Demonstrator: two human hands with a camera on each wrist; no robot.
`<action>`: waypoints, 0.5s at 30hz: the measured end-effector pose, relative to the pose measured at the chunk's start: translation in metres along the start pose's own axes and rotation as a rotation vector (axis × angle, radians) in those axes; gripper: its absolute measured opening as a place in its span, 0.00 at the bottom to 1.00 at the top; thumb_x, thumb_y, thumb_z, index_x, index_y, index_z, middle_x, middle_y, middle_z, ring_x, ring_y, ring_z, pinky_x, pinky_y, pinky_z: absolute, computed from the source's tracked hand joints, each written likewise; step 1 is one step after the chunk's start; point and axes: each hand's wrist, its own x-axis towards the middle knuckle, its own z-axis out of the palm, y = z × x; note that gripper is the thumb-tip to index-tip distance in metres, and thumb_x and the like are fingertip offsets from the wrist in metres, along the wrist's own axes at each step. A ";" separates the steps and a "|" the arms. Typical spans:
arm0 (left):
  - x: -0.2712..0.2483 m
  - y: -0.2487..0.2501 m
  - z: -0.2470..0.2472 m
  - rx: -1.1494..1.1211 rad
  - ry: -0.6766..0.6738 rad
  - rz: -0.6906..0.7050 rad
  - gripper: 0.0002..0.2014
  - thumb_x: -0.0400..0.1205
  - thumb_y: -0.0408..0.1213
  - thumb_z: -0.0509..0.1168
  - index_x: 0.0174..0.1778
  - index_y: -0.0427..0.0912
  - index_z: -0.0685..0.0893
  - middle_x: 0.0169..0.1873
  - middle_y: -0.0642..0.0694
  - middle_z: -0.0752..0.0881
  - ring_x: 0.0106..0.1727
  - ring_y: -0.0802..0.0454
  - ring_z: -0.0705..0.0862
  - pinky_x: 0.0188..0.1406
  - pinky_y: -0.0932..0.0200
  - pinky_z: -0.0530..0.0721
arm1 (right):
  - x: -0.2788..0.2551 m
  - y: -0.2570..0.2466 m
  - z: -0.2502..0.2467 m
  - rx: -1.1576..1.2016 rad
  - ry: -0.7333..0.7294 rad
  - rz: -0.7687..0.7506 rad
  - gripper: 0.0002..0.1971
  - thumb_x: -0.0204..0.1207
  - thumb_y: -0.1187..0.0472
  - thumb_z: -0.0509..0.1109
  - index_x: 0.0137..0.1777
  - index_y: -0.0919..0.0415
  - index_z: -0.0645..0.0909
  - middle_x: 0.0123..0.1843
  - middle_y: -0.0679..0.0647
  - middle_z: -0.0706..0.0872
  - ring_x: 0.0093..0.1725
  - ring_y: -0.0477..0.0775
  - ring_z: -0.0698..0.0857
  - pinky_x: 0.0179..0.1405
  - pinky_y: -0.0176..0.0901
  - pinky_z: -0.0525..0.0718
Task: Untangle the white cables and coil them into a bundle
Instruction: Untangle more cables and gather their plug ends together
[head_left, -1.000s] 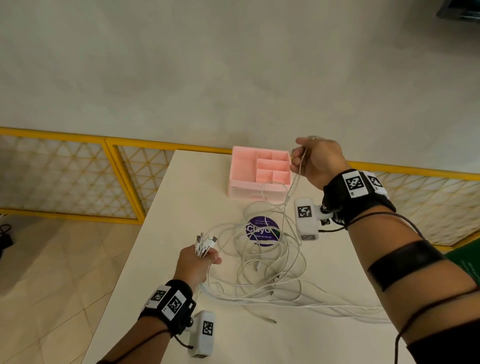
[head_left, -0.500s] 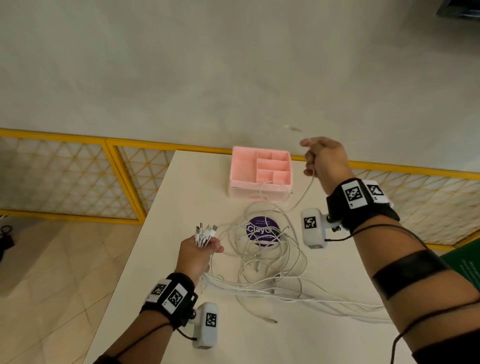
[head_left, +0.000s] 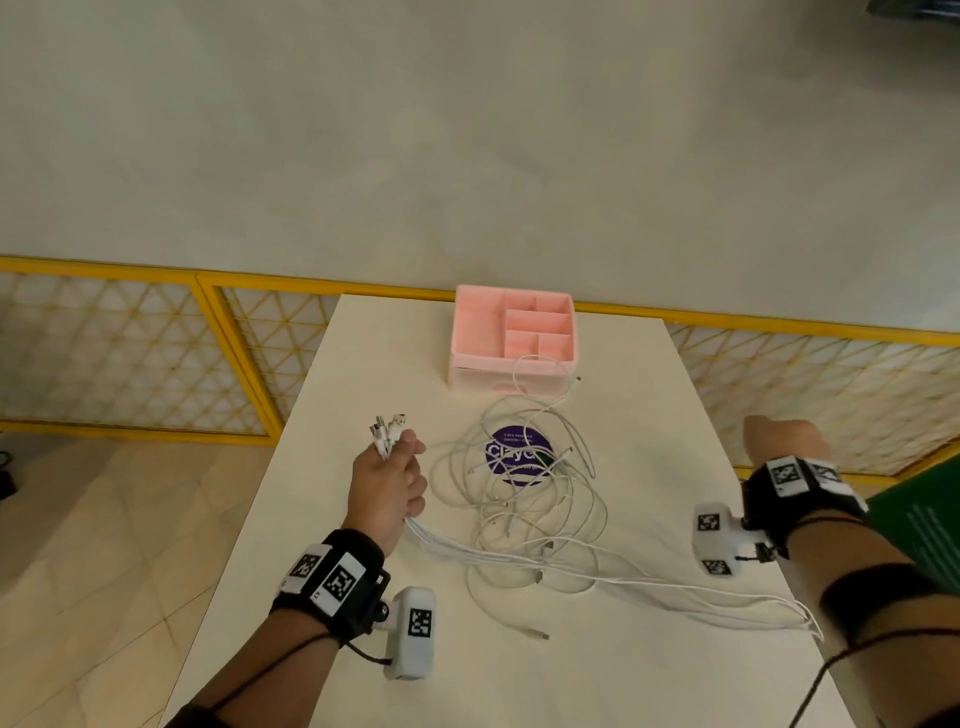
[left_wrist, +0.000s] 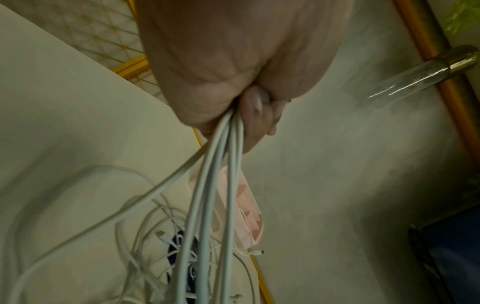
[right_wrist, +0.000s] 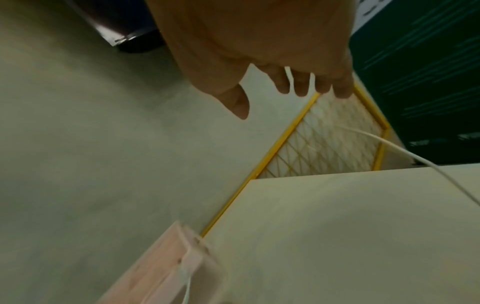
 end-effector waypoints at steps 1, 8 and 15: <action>-0.001 0.003 0.006 -0.029 -0.016 -0.007 0.15 0.90 0.43 0.60 0.39 0.41 0.78 0.20 0.51 0.67 0.17 0.58 0.61 0.17 0.67 0.56 | -0.014 0.000 0.006 0.004 -0.001 -0.070 0.27 0.76 0.53 0.68 0.71 0.68 0.76 0.69 0.69 0.79 0.64 0.71 0.81 0.62 0.59 0.80; -0.008 0.023 0.043 -0.180 -0.131 0.021 0.19 0.90 0.47 0.58 0.34 0.45 0.72 0.20 0.52 0.64 0.18 0.59 0.59 0.14 0.69 0.56 | -0.174 -0.026 0.075 0.207 -1.024 -0.768 0.21 0.71 0.44 0.79 0.63 0.49 0.86 0.55 0.47 0.92 0.58 0.43 0.89 0.68 0.51 0.83; -0.003 0.042 0.032 -0.266 -0.135 0.094 0.19 0.91 0.47 0.56 0.34 0.44 0.70 0.21 0.51 0.64 0.19 0.57 0.60 0.16 0.65 0.62 | -0.237 -0.009 0.117 0.083 -1.301 -0.787 0.17 0.82 0.46 0.69 0.43 0.61 0.86 0.26 0.51 0.79 0.26 0.49 0.77 0.34 0.44 0.79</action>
